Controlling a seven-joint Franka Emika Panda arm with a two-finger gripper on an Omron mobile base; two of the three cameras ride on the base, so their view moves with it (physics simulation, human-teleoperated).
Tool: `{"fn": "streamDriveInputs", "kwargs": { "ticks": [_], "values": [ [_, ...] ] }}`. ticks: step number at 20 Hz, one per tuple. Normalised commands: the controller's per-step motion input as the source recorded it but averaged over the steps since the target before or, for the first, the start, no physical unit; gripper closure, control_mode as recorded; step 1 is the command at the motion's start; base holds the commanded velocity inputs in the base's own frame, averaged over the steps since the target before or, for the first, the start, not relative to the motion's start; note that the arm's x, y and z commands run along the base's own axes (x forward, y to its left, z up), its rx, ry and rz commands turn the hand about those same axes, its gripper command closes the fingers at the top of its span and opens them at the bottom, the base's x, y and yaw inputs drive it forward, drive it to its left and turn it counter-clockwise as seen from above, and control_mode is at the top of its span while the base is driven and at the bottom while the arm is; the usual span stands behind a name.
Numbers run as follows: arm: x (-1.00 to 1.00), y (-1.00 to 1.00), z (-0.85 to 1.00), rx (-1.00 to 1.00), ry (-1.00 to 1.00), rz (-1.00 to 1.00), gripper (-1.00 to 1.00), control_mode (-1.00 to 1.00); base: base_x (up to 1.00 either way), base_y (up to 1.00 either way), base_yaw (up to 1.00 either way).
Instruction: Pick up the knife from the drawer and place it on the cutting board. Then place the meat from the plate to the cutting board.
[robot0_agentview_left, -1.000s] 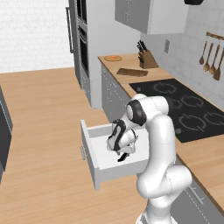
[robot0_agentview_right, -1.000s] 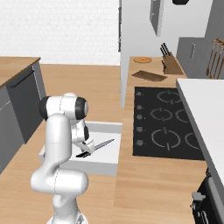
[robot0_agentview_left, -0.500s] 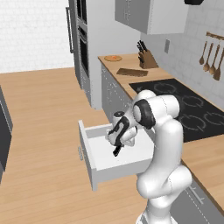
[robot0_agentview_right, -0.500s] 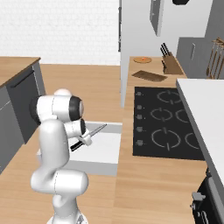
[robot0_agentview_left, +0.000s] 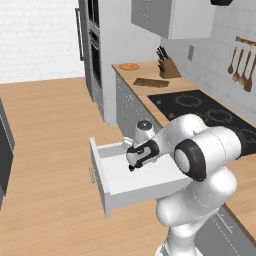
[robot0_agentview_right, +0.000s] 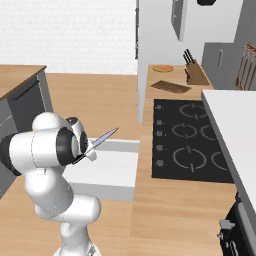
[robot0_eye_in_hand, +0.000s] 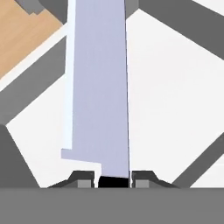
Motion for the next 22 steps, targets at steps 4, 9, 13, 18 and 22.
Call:
{"fn": "streamDriveInputs", "kwargs": {
  "ticks": [4,9,13,18,22],
  "values": [
    [-0.54,0.01,1.0,0.01,-0.04,-0.01,1.0,-1.0,0.0,0.0,0.0],
    [-0.63,0.08,0.79,0.0,0.0,0.02,1.0,-1.0,0.0,0.0,0.0],
    [-0.75,0.11,0.02,0.0,-0.14,0.08,1.0,-1.0,0.0,0.0,0.0],
    [-0.36,0.69,0.03,0.0,-0.01,0.07,1.0,-1.0,0.0,0.0,0.0],
    [-0.01,0.33,0.39,0.01,-0.04,0.0,1.0,-1.0,0.0,0.0,0.0]
  ]
}}
